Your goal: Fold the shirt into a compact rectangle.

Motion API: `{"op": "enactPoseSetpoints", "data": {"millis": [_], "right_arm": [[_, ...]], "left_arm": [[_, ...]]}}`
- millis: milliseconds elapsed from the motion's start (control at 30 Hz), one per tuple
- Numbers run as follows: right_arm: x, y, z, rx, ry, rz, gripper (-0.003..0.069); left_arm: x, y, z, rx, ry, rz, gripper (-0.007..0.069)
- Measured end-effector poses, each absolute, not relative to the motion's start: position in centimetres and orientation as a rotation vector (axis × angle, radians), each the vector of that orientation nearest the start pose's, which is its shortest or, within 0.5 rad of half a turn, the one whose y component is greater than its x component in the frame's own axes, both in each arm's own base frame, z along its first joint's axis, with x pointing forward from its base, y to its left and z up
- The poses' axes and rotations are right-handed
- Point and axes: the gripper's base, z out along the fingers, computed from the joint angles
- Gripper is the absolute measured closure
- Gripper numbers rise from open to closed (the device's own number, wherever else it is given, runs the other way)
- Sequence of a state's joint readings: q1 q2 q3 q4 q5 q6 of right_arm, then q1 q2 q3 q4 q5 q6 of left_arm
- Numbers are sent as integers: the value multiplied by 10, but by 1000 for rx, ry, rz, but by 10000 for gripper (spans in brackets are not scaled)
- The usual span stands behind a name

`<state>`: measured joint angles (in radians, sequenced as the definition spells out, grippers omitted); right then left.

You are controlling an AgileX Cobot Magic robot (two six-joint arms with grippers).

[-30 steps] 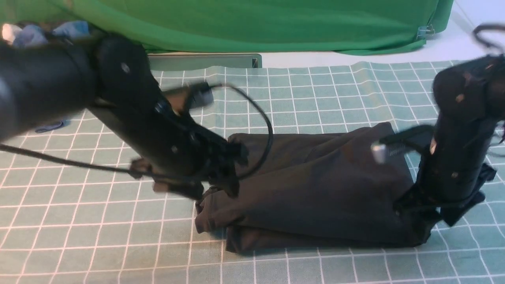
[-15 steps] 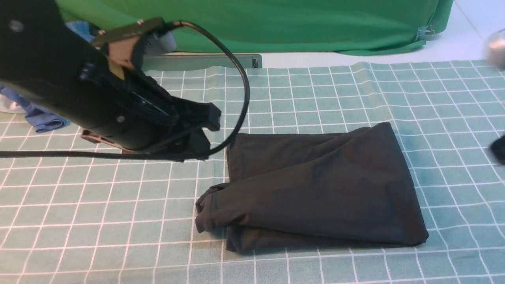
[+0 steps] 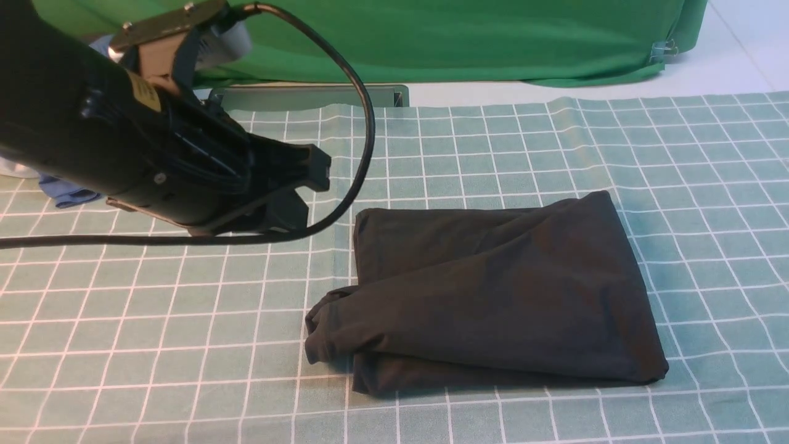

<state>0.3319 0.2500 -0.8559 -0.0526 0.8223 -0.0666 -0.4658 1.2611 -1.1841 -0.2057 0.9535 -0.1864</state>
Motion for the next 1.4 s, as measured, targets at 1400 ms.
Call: {"op": "enactPoseSetpoints", "data": {"millis": [1400], "right_arm": [[117,42,296,-362,1665,195,616]], "left_arm": [[221,-128,357,310,2532,-517,589]]}}
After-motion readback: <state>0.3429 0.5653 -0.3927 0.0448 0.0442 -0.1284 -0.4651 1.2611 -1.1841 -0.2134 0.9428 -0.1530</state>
